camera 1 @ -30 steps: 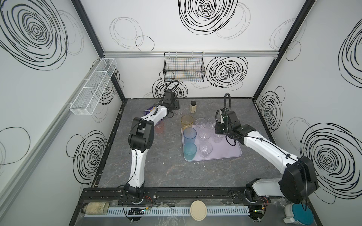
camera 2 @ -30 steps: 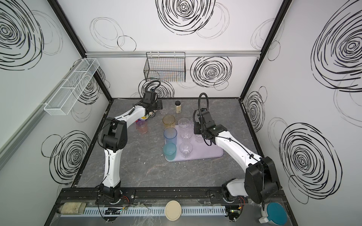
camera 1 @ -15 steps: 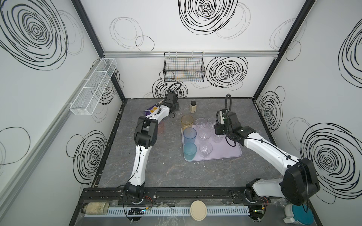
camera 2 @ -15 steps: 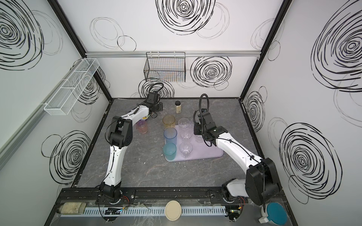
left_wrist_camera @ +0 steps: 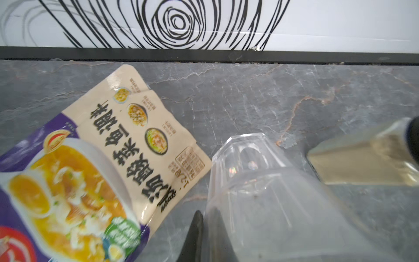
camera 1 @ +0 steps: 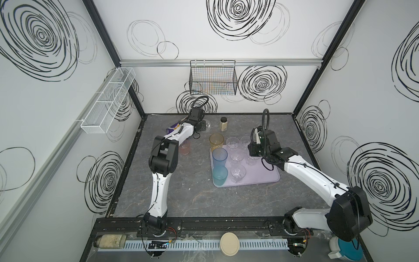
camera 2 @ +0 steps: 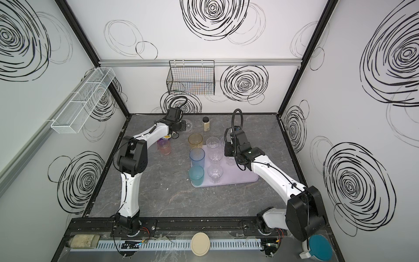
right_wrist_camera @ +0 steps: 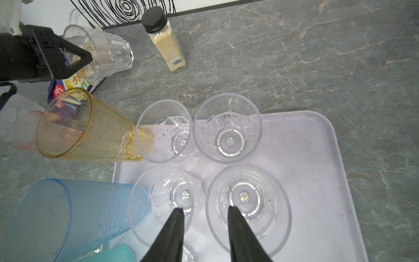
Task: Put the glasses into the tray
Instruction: 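Lower the left gripper into the clear glass, grasp and lift it, then carry the clear glass over the tray with the left gripper while the right moves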
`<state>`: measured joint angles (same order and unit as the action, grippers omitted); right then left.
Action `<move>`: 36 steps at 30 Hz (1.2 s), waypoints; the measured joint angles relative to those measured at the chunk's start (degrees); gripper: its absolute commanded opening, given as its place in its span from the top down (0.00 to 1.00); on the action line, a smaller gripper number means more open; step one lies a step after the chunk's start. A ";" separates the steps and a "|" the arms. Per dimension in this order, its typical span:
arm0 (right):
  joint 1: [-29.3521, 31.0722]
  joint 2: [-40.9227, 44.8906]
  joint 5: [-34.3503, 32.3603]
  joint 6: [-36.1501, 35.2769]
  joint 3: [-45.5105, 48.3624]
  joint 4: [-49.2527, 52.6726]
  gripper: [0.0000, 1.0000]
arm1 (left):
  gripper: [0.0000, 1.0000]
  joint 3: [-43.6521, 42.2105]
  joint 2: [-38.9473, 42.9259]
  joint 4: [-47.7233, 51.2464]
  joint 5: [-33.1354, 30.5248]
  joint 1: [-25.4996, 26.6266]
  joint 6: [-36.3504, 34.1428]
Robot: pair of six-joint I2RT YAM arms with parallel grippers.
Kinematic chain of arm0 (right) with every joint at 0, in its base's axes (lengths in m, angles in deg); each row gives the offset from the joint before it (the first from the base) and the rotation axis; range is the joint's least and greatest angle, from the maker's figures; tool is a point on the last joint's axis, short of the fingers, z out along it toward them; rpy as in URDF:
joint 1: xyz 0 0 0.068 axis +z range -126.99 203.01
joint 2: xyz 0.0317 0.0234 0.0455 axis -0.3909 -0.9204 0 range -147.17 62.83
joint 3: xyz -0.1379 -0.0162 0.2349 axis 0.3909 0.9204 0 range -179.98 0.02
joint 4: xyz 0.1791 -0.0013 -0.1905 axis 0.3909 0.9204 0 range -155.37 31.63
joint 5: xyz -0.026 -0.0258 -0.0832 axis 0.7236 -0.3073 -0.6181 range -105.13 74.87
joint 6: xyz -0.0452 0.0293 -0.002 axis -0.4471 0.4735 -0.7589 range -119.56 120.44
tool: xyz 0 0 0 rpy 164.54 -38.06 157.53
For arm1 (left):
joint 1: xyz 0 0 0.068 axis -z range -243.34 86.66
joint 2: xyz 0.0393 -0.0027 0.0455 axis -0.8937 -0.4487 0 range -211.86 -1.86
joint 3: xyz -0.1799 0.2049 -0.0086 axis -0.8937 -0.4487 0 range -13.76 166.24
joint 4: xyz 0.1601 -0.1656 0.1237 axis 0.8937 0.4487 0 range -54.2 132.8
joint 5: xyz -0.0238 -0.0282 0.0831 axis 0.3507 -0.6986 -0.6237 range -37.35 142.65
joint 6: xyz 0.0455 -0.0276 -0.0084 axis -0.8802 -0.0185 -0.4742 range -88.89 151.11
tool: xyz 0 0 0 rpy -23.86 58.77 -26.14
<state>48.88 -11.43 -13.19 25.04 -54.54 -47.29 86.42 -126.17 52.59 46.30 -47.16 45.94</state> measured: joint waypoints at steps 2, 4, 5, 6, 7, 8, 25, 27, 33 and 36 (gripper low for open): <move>0.52 0.55 -0.07 0.13 -0.02 0.02 0.63 | 0.91 -3.72 5.14 -0.66 -0.04 0.00 0.13; 1.18 0.90 -0.28 0.28 -0.02 0.09 0.63 | 0.91 -7.45 10.16 -2.12 -0.15 0.00 0.39; 1.53 1.07 -0.44 0.31 -0.02 0.15 0.63 | 0.91 -9.42 12.81 -2.91 -0.26 0.00 0.59; 1.84 1.27 -0.52 0.31 -0.02 0.26 0.63 | 0.91 -11.45 15.17 -3.93 -0.42 0.00 0.83; 2.14 1.51 -0.70 0.33 -0.02 0.46 0.63 | 0.91 -13.62 17.57 -4.90 -0.61 0.00 1.11; 2.47 1.79 -0.87 0.35 -0.02 0.70 0.63 | 0.91 -16.20 20.17 -5.70 -0.87 0.00 1.44; 12.04 1.01 -4.28 3.98 -3.85 3.06 0.63 | 0.93 -38.05 52.52 -1.99 -5.79 10.58 -1.64; 13.55 1.05 -3.98 4.72 -4.81 3.04 0.62 | 0.93 -38.10 54.51 -0.24 -6.03 11.54 -1.77; 16.59 2.05 -3.67 5.75 -9.40 2.73 0.60 | 0.93 -36.87 54.21 0.33 -8.09 20.20 -1.64; 17.57 3.72 -4.22 6.16 -11.43 2.51 0.57 | 0.93 -35.19 51.01 0.28 -8.48 24.94 -1.55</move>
<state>66.45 -7.72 -17.41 31.20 -65.97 -44.77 51.23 -75.15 52.88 37.82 -22.22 44.39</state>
